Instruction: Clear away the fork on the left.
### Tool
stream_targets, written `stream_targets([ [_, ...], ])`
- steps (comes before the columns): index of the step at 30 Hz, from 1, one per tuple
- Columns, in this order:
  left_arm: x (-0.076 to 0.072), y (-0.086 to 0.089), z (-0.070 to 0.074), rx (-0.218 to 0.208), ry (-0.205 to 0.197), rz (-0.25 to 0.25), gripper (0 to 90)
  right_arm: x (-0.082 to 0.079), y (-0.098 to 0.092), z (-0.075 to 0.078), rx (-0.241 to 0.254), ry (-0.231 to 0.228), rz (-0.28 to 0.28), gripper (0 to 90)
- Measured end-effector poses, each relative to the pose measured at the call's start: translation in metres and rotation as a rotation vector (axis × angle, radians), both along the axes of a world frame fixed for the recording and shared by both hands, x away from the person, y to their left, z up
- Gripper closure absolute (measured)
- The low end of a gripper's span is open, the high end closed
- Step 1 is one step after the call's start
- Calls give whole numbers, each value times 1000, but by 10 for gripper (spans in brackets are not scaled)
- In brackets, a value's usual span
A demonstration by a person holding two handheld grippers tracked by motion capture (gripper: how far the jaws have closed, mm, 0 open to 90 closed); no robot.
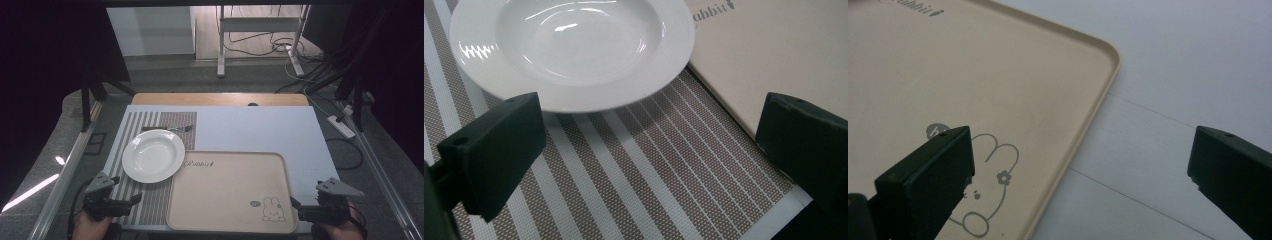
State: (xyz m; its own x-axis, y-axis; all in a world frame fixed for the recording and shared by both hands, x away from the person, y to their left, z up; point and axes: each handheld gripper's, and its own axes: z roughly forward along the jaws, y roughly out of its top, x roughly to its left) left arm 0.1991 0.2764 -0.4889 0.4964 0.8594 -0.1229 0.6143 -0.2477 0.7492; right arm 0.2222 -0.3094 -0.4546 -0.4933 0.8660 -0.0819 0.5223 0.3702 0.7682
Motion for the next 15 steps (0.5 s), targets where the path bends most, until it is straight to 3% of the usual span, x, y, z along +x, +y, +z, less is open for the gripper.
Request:
stream_targets([
  [5, 2, 2, -1, -19, 15, -13, 10, 0, 2, -1, -14, 6, 16, 0],
  [15, 3, 0, -1, -7, 33, -22, 13, 1, 2, -1, -15, 14, 16, 0],
])
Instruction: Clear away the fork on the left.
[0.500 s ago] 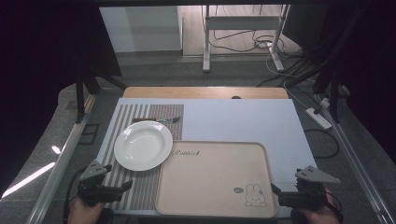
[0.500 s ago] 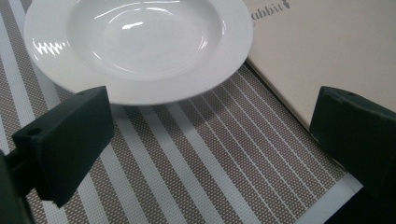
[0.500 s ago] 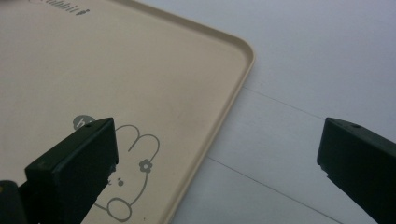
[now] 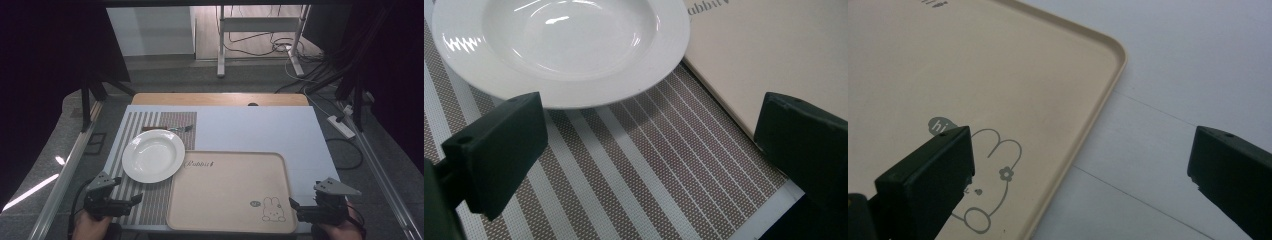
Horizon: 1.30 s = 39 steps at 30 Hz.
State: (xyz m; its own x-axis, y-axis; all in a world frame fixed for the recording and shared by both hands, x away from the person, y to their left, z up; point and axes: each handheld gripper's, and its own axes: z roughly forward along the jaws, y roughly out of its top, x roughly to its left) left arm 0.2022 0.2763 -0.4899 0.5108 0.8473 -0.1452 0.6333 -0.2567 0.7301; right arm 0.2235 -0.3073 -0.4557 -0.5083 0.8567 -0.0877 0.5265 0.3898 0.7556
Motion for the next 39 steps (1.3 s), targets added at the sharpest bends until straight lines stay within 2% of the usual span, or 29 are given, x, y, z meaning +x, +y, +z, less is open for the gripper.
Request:
stream_targets([
  [7, -2, 2, 1, -19, -8, -9, 10, 0, 2, 0, -9, 1, 10, 0],
  [15, 1, -1, 1, -3, 14, -18, 0, 1, 2, -1, -16, 6, 13, 0],
  [18, 3, -4, 2, -20, 0, -36, 0, 1, 3, -1, -20, 7, 16, 0],
  [21, 5, -8, 3, 8, -12, -48, 0, 2, 3, -1, -21, 7, 17, 0],
  [27, 14, -13, 1, 14, -5, -75, 0, 2, 3, -1, -21, 10, 19, 0],
  [30, 17, -13, 0, 7, -3, -78, 0, 2, 4, -1, -22, 10, 19, 0],
  [34, 24, -16, 0, -17, 20, -73, 0, 2, 4, -1, -23, 11, 22, 0],
  [38, 30, -16, -1, -20, 27, -70, 0, 2, 4, -1, -23, 13, 22, 0],
  [39, 35, -16, -2, -37, 42, -72, 0, 2, 4, -1, -23, 13, 22, 0],
])
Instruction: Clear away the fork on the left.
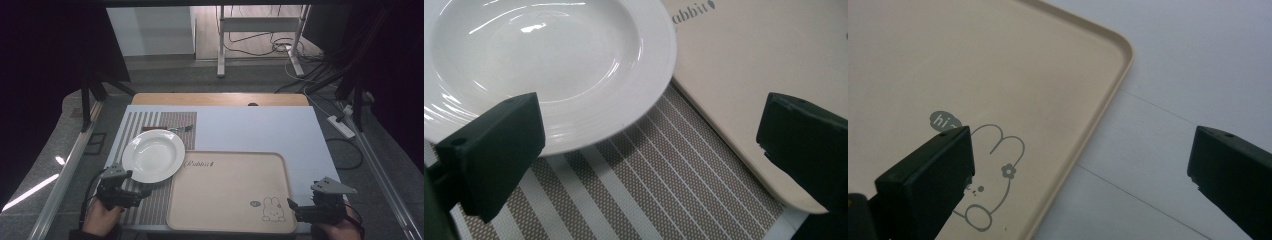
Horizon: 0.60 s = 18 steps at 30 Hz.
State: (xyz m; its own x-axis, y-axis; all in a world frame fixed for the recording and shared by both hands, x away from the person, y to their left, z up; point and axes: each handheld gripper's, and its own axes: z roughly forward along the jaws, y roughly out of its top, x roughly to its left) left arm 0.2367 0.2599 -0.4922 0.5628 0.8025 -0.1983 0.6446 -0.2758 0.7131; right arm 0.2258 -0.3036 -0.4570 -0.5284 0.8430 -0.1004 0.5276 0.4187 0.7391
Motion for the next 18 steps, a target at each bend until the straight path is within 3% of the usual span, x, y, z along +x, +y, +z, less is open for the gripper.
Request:
stream_targets([
  [5, 10, -3, -1, -17, 14, -13, 0, 0, 0, 0, 0, 5, 0, 0],
  [8, 22, -7, -1, 3, 12, -37, 0, 1, 0, 0, -2, 8, 1, 0],
  [18, 49, -13, -4, 32, 24, -44, 0, 1, 0, 0, -2, 10, 1, 0],
])
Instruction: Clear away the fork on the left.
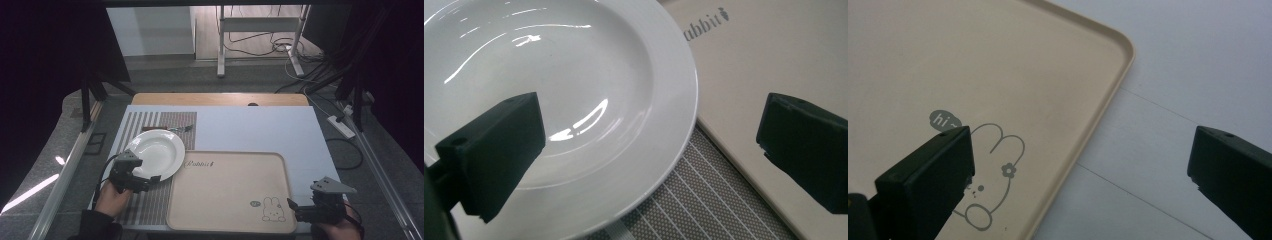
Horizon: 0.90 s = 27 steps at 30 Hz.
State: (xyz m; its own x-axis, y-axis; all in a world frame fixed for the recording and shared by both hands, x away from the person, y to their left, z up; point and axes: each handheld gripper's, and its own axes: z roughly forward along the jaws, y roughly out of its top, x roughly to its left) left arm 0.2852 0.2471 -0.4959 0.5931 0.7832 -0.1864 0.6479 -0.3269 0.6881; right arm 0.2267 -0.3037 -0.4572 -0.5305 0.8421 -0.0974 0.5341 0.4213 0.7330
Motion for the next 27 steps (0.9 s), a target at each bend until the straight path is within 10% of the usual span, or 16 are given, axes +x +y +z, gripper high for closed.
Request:
stream_targets([
  [27, 74, -12, -5, 44, 14, 18, 4, 1, 0, 0, -1, 4, -1, 0],
])
